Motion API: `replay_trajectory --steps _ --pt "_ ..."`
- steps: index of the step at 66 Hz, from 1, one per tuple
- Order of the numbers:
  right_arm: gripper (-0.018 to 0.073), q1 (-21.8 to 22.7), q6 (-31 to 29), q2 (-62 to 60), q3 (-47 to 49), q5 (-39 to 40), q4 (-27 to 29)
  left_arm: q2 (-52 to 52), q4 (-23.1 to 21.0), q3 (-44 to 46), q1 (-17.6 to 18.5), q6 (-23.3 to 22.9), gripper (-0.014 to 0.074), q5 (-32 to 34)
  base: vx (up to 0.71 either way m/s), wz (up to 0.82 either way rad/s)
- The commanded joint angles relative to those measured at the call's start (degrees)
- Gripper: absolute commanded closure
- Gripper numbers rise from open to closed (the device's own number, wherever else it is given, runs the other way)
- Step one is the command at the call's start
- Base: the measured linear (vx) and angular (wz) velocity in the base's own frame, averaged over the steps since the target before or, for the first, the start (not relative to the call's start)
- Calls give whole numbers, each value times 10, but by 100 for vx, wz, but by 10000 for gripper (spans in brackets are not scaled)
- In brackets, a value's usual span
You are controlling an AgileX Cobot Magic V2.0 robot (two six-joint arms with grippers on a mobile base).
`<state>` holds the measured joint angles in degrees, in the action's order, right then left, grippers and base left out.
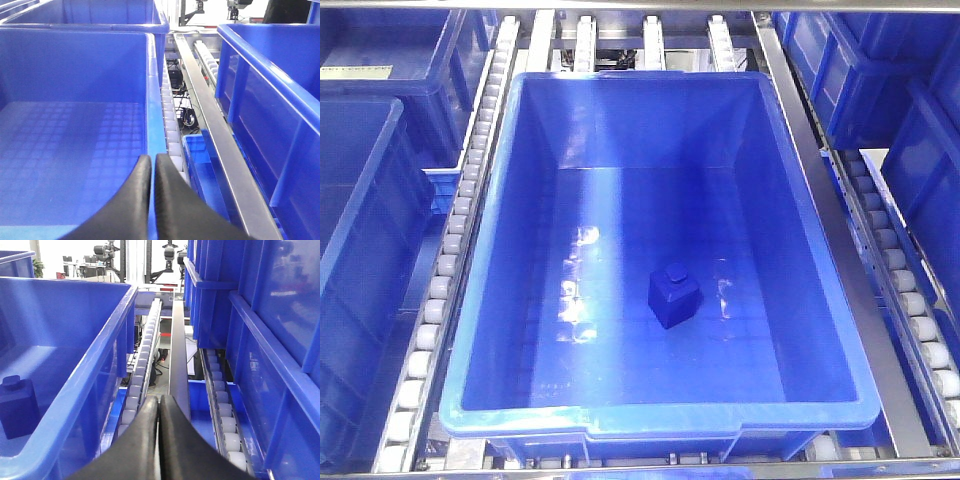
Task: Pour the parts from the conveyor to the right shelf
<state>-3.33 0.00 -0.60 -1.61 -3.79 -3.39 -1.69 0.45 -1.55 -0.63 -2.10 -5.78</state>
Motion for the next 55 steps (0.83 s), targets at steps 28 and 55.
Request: replay_trajectory --steps 28,55 --pt "568 1 -5 -7 -5 41 0 -9 -5 11 3 -5 602 45 0 0" --pt "568 1 -5 -7 -5 41 0 -9 -5 11 3 -5 602 45 0 0"
